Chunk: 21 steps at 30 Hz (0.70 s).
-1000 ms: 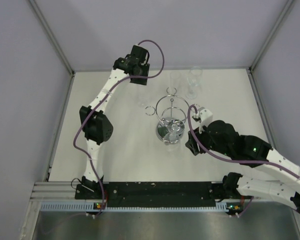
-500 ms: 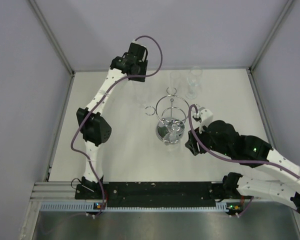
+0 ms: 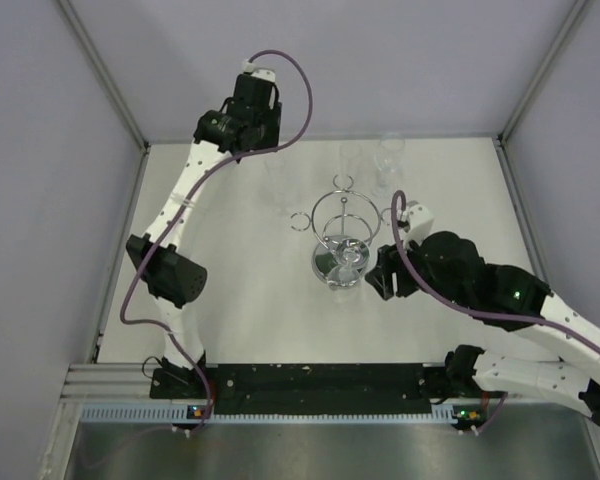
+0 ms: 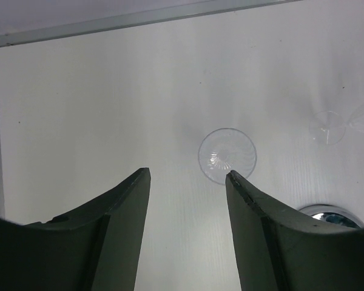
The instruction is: Take the wine glass off the wine glass rack
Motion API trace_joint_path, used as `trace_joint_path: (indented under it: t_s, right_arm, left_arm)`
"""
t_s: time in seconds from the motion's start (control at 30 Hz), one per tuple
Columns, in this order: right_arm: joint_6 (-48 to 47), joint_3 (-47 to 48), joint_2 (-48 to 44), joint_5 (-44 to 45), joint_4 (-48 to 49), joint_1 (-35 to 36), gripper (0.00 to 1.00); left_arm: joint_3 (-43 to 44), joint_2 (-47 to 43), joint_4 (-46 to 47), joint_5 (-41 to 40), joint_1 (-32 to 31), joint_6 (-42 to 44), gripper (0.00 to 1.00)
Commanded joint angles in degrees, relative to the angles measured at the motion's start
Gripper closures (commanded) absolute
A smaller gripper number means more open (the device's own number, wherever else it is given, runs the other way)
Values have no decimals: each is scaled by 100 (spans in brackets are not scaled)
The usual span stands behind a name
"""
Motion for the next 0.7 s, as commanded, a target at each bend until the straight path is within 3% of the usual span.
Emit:
trace_joint_path:
  t_s: [0.0,0.3,0.5,0.67]
  right_arm:
    - [237,549,-193,-109,236,-63,42]
    - [624,822,-115,-664,271,-63,39]
    - [1045,699,-80,-243,420,-80,36]
    - [1371,506,-10,-530,754,-536,35]
  left_arm:
    - [-416,-803,491,240,10,-78,41]
    - [-1848,-1823,1010,1882,10,-491,39]
    - [-3070,-2851,1809,3096,1,-649,36]
    - [-4361,-3783,2680,4089,10,-895,27]
